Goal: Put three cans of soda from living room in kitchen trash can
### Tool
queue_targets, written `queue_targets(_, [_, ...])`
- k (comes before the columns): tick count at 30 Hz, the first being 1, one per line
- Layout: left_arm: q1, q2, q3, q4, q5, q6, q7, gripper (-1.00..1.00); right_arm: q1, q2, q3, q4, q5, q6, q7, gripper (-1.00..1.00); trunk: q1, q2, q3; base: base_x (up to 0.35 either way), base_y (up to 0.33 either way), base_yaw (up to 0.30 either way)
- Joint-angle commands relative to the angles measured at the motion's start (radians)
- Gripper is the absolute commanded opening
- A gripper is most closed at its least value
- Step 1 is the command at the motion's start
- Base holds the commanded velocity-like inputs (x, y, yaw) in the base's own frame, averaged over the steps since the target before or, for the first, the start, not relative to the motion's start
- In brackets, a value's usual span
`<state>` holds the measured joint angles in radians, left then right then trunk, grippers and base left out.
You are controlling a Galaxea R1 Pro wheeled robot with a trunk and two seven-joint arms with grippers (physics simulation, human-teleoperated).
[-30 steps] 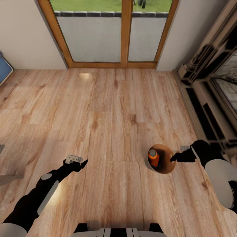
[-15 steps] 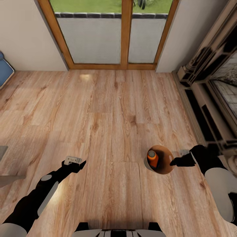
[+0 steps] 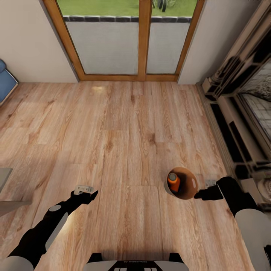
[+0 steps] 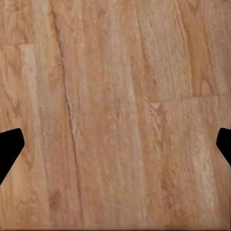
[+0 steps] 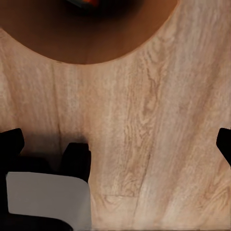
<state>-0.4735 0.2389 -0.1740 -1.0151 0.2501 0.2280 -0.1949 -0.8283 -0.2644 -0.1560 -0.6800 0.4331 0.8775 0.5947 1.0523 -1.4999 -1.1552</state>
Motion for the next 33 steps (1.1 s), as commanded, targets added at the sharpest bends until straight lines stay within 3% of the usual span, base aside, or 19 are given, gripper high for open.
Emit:
queue_targets(1, [0.000, -0.001, 0.000, 0.002, 0.000, -0.001, 0.000, 1.00, 0.007, 0.002, 0.000, -0.002, 0.000, 0.000, 0.000, 1.00, -0.004, 0.007, 0.003, 0.000, 0.000, 0.000])
queue_targets(8, [0.001, -0.001, 0.001, 0.009, 0.001, -0.002, 0.001, 1.00, 0.052, 0.028, -0.003, -0.022, 0.000, -0.001, 0.000, 1.00, -0.031, 0.056, 0.025, 0.000, 0.000, 0.000])
queue_targets(17, [0.047, -0.001, 0.003, 0.010, 0.000, -0.037, 0.005, 1.00, 0.202, 0.057, -0.002, -0.143, 0.001, 0.009, -0.001, 1.00, -0.065, 0.119, 0.053, 0.000, 0.000, 0.000])
queue_targets(18, [0.073, -0.001, 0.004, 0.011, 0.000, -0.045, 0.021, 1.00, 0.241, 0.068, -0.003, -0.157, 0.001, 0.008, -0.002, 1.00, -0.069, 0.126, 0.057, 0.000, 0.000, 0.000])
queue_targets(22, [0.102, -0.001, 0.001, 0.021, -0.001, -0.063, 0.067, 1.00, 0.292, 0.073, -0.005, -0.163, 0.002, 0.002, -0.006, 1.00, -0.084, 0.154, 0.069, 0.000, 0.000, 0.000])
queue_targets(30, [0.129, -0.001, -0.002, 0.085, -0.002, -0.076, 0.154, 1.00, 0.358, 0.075, -0.007, -0.165, 0.005, -0.001, -0.009, 1.00, -0.115, 0.210, 0.094, 0.000, 0.000, 0.000])
queue_targets(33, [0.158, -0.001, -0.002, 0.148, -0.001, -0.081, 0.177, 1.00, 0.380, 0.074, -0.008, -0.158, 0.005, -0.015, -0.010, 1.00, -0.127, 0.231, 0.104, 0.000, 0.000, 0.000])
